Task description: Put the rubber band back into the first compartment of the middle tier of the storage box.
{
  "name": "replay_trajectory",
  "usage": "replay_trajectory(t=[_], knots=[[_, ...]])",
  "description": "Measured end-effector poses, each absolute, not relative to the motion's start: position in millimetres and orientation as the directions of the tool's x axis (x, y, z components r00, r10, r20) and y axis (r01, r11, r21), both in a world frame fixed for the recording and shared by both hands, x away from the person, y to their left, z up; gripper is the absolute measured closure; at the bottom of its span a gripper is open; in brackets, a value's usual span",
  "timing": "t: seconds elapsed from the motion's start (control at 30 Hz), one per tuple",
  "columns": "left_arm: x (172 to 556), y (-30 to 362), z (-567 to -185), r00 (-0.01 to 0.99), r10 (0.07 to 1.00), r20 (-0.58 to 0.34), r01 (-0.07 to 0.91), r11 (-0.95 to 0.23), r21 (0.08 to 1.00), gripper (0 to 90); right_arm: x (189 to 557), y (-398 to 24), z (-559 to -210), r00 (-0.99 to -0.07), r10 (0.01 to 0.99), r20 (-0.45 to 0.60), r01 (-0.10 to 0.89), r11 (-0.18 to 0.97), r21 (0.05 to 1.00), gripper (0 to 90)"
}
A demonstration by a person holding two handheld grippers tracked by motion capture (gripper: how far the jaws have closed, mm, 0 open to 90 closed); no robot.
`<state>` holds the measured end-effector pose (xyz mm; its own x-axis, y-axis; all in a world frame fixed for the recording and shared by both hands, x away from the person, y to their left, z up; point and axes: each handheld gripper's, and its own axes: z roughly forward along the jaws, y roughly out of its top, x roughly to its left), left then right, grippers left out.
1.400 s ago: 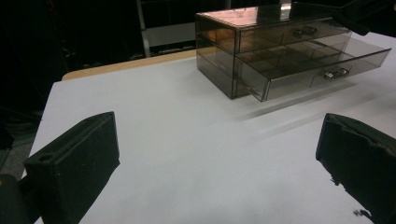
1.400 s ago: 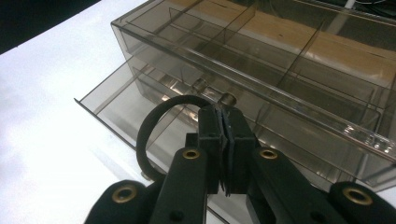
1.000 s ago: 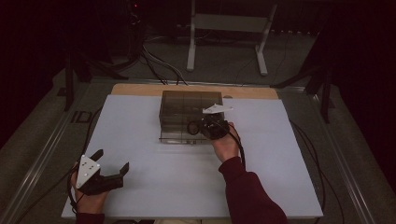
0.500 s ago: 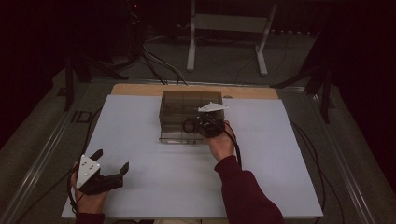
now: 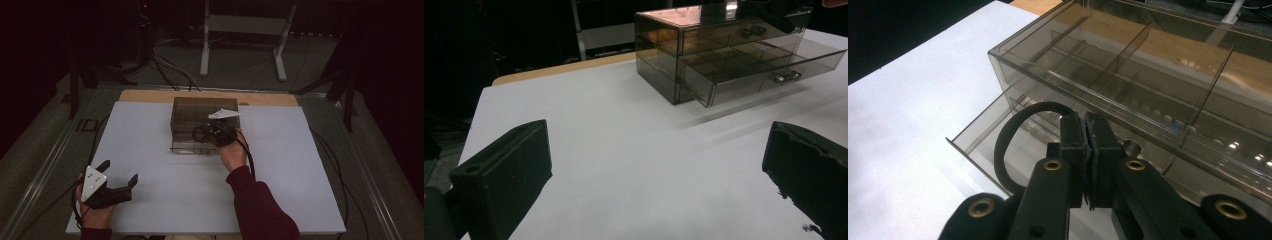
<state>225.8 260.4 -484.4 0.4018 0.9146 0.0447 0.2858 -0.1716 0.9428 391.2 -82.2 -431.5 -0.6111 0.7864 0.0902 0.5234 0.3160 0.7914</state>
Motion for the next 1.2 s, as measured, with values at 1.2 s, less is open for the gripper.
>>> replay_trajectory(t=[1.2], knots=[[226, 261, -485, 0.403, 0.914, 0.042, 0.289, -0.17, 0.942, 0.2, 398, -58, -433, -0.63, 0.771, 0.099, 0.518, 0.321, 0.793, 88.1]])
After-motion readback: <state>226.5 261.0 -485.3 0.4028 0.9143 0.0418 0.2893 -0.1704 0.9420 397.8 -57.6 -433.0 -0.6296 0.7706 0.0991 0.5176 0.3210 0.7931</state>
